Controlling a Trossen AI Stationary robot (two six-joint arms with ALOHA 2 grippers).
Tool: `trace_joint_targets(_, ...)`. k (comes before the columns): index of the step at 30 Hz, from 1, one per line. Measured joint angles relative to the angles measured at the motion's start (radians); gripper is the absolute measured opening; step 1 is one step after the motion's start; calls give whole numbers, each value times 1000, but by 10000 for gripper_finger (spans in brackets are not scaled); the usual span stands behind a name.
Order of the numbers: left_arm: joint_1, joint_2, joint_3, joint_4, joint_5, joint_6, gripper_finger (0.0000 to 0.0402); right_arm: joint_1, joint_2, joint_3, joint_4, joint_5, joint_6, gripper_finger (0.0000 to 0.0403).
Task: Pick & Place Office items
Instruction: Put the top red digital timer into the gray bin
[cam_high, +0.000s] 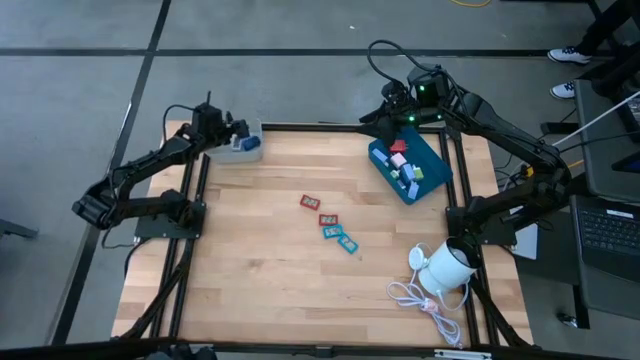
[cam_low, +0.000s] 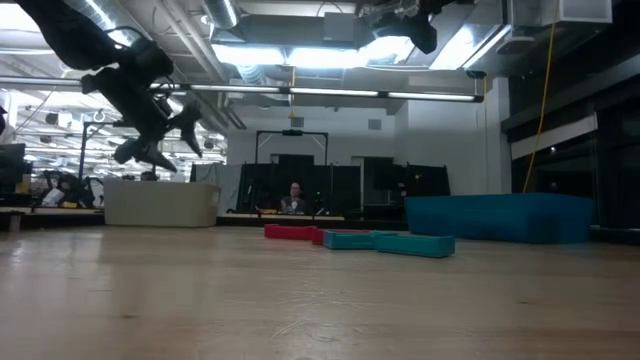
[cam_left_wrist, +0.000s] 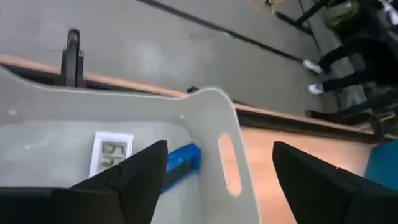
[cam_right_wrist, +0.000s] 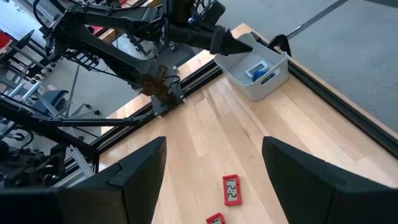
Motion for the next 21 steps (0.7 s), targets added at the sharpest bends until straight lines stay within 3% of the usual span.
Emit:
trace_joint_targets(2,1,0,0,20,24,0,291,0,0,0,0,-1,0,271)
trace_joint_targets(4,-9,-1,0,75,118,30,290,0,0,0,0,-1,0,271)
trace_joint_targets(8,-139,-2,64,64,230,133,272,0,0,0,0,-1,-6,271)
trace_joint_targets(13,-409,42,232,-169,180,376,261,0,0,0,0,-24,-11,271)
trace_joint_targets(21,-731,291,544,-480,47,713,272,0,0,0,0,-28,-27,271)
